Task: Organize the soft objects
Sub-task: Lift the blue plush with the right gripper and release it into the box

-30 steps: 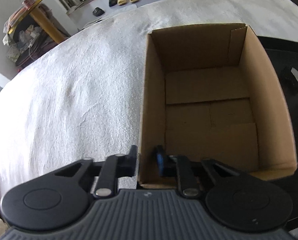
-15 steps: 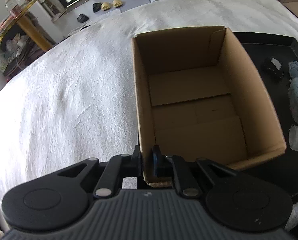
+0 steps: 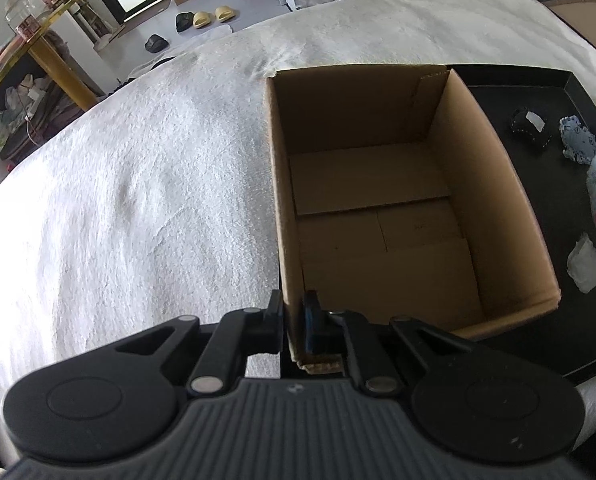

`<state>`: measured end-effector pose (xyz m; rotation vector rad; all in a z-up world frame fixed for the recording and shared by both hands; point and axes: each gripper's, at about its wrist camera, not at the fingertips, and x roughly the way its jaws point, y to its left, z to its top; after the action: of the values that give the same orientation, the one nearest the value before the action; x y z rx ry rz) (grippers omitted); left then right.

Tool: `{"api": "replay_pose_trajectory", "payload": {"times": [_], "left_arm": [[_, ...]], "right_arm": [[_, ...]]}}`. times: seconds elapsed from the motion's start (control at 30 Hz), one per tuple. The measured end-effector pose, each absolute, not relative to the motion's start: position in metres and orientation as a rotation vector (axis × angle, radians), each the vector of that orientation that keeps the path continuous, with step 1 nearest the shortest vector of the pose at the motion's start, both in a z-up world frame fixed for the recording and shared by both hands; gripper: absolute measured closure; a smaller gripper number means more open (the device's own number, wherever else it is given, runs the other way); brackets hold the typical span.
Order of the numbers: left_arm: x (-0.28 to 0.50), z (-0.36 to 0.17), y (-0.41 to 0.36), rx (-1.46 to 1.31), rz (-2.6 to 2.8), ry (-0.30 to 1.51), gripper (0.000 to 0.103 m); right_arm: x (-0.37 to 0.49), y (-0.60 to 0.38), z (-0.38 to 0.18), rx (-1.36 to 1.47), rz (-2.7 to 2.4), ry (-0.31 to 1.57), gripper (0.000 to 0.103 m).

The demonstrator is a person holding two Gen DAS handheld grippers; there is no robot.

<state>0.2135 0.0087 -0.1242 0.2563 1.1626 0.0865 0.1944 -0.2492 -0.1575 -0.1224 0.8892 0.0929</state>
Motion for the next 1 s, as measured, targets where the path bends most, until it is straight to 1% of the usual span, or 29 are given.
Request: {"api": "replay_pose_trajectory", "payload": {"times": [0.37, 1.0], "left_arm": [[0.216, -0.125, 0.019, 0.200, 0.103, 1.162, 0.095], [0.220, -0.132, 0.029, 0.150, 0.086, 1.172, 0.095]], "right_arm": [[0.180, -0.225, -0.121, -0.168, 0.179, 0.798, 0.057], [0.180, -0.169, -0.090, -0.307, 0.314, 0.701, 0.057]]}}
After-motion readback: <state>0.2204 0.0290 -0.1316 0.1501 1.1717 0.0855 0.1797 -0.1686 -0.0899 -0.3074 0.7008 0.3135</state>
